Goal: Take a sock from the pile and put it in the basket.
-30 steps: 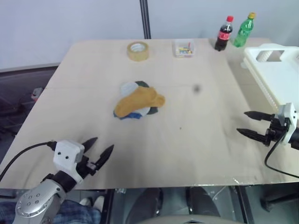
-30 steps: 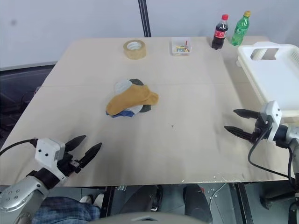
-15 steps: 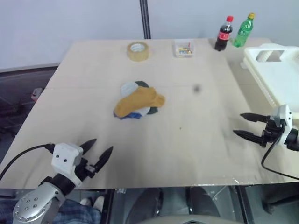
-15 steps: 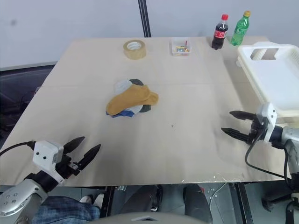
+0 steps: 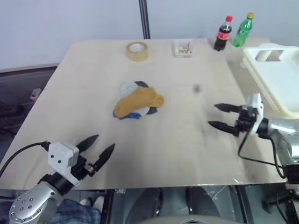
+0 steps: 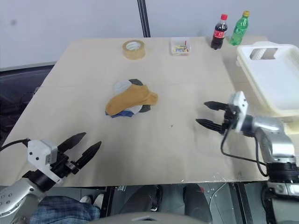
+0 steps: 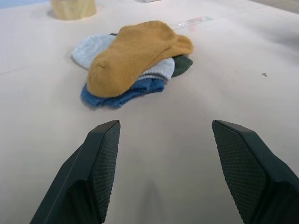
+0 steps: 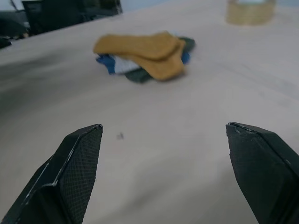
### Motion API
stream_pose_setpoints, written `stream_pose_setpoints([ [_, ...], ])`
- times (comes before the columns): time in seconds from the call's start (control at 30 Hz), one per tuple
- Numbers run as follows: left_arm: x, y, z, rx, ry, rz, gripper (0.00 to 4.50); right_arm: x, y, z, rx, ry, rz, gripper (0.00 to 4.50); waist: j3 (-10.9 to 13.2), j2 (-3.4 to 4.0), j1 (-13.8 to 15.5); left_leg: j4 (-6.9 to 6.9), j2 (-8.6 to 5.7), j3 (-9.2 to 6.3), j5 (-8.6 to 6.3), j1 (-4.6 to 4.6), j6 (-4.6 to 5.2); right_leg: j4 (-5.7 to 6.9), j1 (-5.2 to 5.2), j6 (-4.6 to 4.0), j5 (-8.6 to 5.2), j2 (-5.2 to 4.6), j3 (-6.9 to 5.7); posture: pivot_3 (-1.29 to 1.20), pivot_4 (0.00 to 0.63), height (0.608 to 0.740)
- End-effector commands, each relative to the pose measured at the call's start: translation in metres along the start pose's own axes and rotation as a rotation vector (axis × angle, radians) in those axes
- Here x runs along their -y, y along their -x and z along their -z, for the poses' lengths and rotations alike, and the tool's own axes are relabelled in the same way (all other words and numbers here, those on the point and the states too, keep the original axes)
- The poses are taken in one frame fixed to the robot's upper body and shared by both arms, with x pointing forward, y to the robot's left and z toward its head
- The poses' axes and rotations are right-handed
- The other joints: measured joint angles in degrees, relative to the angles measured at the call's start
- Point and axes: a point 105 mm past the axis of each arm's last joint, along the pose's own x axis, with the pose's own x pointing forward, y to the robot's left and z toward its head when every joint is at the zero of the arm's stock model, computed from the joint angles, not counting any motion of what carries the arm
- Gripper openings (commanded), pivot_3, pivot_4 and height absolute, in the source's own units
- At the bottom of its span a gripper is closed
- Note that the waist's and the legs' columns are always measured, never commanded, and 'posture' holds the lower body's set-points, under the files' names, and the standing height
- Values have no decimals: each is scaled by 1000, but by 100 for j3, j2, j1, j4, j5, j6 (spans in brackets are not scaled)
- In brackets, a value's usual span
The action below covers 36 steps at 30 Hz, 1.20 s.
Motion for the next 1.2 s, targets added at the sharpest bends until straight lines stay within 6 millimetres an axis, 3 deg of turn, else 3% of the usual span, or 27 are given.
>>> stream_pose_setpoints([
  [0.03,-4,-10,-2,6,-11,-8,3371,-2,-1,-15,33,37,-27,4375,0,1,52,0,0,-1,0,-1,0,-1,0,0,0,-1,-3,0,150,739],
  [0.2,-19,-65,1,21,-40,-116,3371,0,10,-14,13,47,-36,4375,-1,1,145,3,-5,-13,2,-1,-1,-4,4,-3,3,-2,-16,0,150,739],
  [0.47,1,-155,-25,125,-49,-49,3371,-2,29,-12,4,59,14,4375,-4,-5,93,5,-9,-15,19,-14,-22,-1,-8,-4,5,-4,-22,0,150,739],
  [0.63,8,-191,-20,65,-132,-19,3371,-5,42,-9,1,63,73,4375,-5,-5,86,9,-8,-16,20,-19,-22,3,-12,-4,5,-4,-28,0,150,739],
  [0.87,25,-216,-25,73,-139,8,3371,-12,56,5,-20,43,145,4375,-4,-7,107,17,-11,-22,21,-27,-23,5,-13,-3,5,-8,-36,0,150,739],
  [1.2,21,-227,-30,92,-192,-23,3371,-16,63,13,-25,36,186,4375,-4,-7,101,23,-12,-23,24,-25,-28,21,-14,-3,5,-8,-36,0,150,739],
])
